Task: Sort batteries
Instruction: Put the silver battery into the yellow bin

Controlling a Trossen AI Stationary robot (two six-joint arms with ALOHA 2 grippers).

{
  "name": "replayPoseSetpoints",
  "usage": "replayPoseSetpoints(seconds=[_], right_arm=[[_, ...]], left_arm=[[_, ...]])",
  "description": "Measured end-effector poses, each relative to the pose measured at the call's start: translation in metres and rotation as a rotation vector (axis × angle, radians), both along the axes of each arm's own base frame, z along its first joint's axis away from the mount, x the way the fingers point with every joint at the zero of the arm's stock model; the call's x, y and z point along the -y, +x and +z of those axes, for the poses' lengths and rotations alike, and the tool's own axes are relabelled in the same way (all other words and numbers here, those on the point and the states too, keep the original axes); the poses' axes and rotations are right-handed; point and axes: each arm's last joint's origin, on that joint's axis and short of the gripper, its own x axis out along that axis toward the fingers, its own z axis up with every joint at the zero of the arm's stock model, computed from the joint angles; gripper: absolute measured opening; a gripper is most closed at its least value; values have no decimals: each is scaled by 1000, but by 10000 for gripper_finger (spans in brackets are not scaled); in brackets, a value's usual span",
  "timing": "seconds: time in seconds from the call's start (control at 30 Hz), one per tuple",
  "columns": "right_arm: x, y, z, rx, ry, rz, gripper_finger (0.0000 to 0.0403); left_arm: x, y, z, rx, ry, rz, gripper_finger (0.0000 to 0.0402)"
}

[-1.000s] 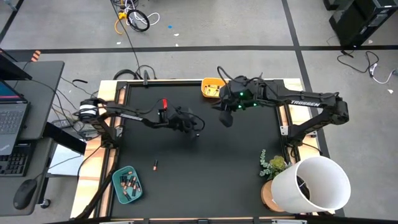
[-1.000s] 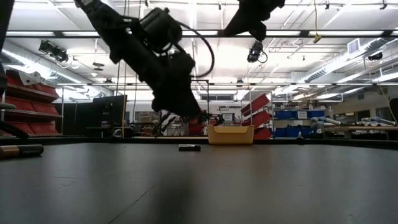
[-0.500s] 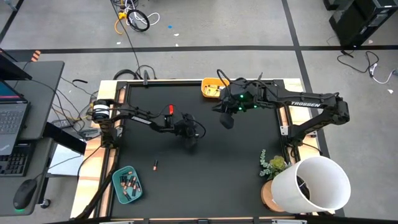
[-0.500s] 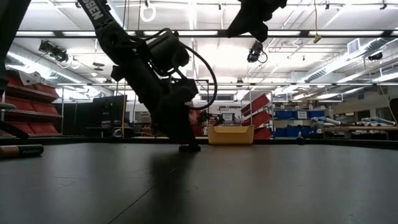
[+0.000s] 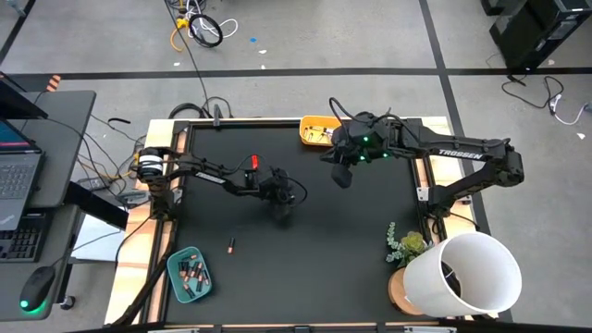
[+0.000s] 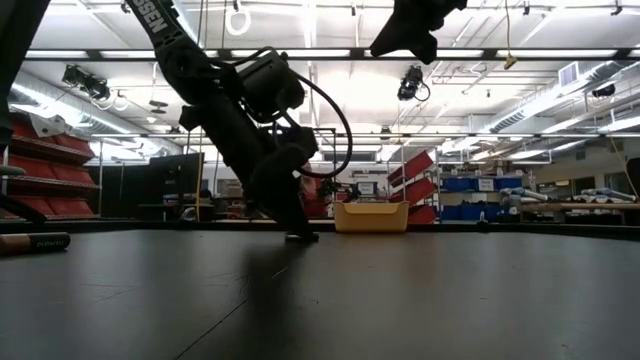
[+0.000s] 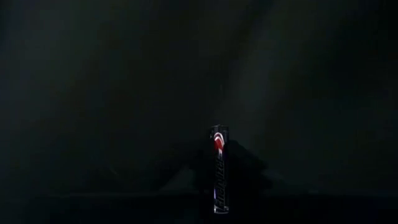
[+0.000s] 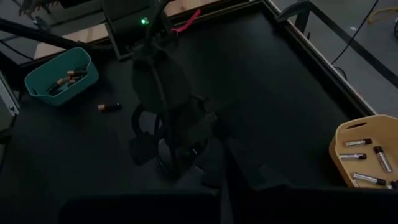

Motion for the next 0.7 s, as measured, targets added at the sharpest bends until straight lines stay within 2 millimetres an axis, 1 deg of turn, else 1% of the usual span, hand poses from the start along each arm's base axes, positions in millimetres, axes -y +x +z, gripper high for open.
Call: replayPoseSetpoints(seconds=[0.2,0.33,0.4,0.47,0.53,0.6,0.7], right_arm=[[0,0,0,0,0,0,4],[0,0,0,1,5,-6,2],[0,-1,1,4,0,-36,2],[-2,-3,5,24,-28,-72,2],[-5,-7,13,63,-76,-110,2],[-8,-13,23,117,-125,-148,1],[-11,-23,37,184,-182,-162,1]], left_arm=[[2,0,1,3,-19,32,29],[3,-3,9,35,-93,77,29],[5,-1,20,97,-115,54,29],[5,0,39,191,-114,40,29],[5,0,53,254,-105,42,29],[3,-3,61,280,-101,52,29],[-1,-4,77,369,-105,81,29]])
